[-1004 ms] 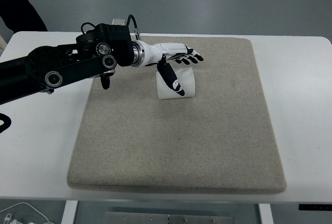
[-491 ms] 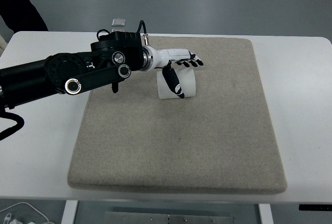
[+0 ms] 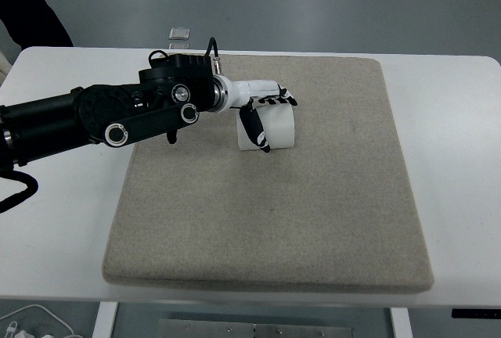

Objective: Flip white cup upright
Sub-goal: 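Close the left hand fingers around the cup body, then lift the cup with the left hand and rotate it opening-up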

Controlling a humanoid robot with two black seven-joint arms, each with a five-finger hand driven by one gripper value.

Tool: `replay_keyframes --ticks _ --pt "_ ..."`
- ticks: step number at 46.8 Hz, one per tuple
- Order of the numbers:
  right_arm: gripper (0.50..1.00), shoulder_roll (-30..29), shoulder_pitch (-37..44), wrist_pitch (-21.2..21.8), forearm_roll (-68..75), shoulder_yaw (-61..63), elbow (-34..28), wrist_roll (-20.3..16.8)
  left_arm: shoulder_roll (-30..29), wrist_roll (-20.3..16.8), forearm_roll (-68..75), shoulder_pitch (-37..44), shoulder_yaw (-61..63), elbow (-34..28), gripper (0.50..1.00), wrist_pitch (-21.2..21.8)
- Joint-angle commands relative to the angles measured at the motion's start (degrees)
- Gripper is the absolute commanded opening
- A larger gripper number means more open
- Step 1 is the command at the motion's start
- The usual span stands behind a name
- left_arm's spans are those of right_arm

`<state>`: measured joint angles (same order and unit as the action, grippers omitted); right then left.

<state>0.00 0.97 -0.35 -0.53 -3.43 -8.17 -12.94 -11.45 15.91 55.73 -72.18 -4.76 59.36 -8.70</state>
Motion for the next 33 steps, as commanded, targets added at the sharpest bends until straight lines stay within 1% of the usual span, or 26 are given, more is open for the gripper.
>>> replay_keyframes --ticks 1,4,7,12,17,19,20,22,23,25,29,33 --pt "0.930 0.0 0.0 0.0 0.0 0.0 0.0 0.0 1.0 0.0 0.0 0.1 0.2 -0.6 0.934 0.0" --pt "0.930 0.0 0.0 0.0 0.0 0.0 0.0 -0.1 1.1 -0.1 0.0 0.0 0.2 -0.8 0.898 0.0" --pt "0.930 0.0 0.0 0.0 0.0 0.0 0.0 0.0 1.1 -0.1 0.0 0.0 0.2 -0.8 0.885 0.0" --pt "0.930 0.0 0.0 0.0 0.0 0.0 0.0 0.0 1.1 -0.1 0.0 0.0 0.2 -0.8 0.817 0.0" --pt "0.930 0.0 0.0 0.0 0.0 0.0 0.0 0.0 1.1 0.0 0.5 0.0 0.2 -0.8 0.769 0.0" --pt "0.930 0.0 0.0 0.0 0.0 0.0 0.0 0.0 1.2 0.0 0.6 -0.1 0.2 -0.8 0.701 0.0" --pt "0.930 0.0 0.0 0.0 0.0 0.0 0.0 0.0 1.2 -0.1 0.6 -0.1 0.1 -0.8 0.684 0.0" --pt "0.930 0.0 0.0 0.0 0.0 0.0 0.0 0.0 1.1 -0.1 0.5 -0.2 0.0 -0.8 0.677 0.0" --pt "0.930 0.0 0.0 0.0 0.0 0.0 0.0 0.0 1.1 -0.1 0.5 -0.1 -0.2 -0.9 0.664 0.0" --pt "0.930 0.0 0.0 0.0 0.0 0.0 0.0 0.0 1.0 -0.2 0.4 -0.2 -0.6 -1.1 0.594 -0.1" --pt "0.930 0.0 0.0 0.0 0.0 0.0 0.0 0.0 0.6 -0.4 -0.4 -0.3 -1.2 -1.1 0.516 -0.1" --pt "0.930 0.0 0.0 0.0 0.0 0.0 0.0 0.0 -0.1 -0.7 -1.5 -0.7 -3.3 -1.2 0.508 -0.4"
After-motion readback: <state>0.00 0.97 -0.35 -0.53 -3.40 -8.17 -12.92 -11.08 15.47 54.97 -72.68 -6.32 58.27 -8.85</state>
